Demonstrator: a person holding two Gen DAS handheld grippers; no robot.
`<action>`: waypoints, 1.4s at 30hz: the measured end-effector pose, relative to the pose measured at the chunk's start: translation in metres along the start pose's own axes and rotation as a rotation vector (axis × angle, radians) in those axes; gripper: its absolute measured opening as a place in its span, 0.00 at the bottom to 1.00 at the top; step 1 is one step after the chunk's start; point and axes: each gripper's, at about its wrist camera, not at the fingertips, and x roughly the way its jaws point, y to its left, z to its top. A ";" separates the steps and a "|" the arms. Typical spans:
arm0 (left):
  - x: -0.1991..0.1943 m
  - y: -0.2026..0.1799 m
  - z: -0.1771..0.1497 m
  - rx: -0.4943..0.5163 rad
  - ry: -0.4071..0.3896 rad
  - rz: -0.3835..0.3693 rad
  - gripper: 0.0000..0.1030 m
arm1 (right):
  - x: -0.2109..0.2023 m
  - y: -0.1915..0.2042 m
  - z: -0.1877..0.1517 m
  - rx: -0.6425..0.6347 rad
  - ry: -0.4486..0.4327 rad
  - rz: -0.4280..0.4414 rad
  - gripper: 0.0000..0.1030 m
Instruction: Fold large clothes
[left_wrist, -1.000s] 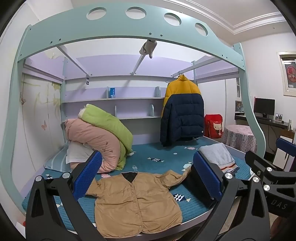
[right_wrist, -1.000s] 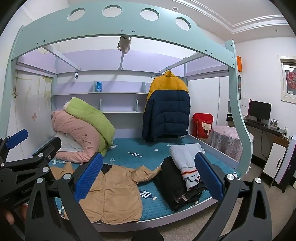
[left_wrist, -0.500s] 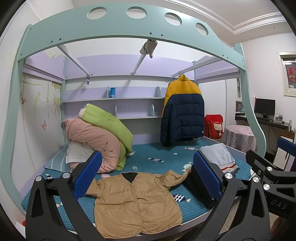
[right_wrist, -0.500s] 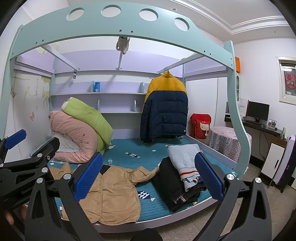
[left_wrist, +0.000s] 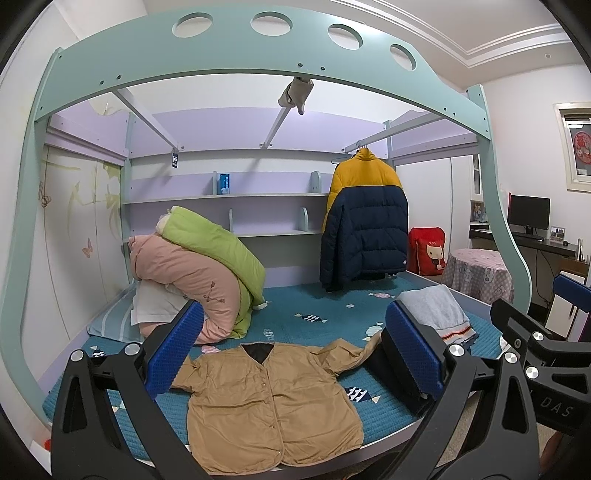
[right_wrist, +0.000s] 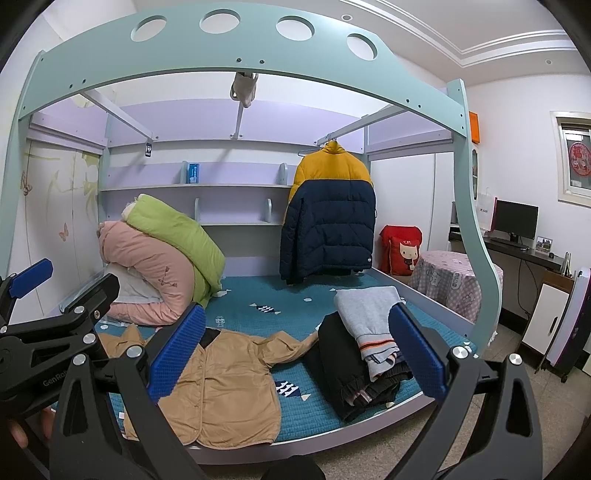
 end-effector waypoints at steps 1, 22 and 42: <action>0.000 0.000 -0.001 0.000 -0.001 0.000 0.96 | 0.001 -0.001 0.000 0.001 0.000 -0.001 0.93; 0.005 -0.001 -0.002 -0.003 0.005 -0.003 0.96 | 0.001 -0.002 -0.001 0.002 0.001 0.000 0.93; 0.005 -0.002 -0.003 -0.001 0.007 -0.001 0.96 | 0.003 -0.004 -0.002 0.005 0.003 0.001 0.93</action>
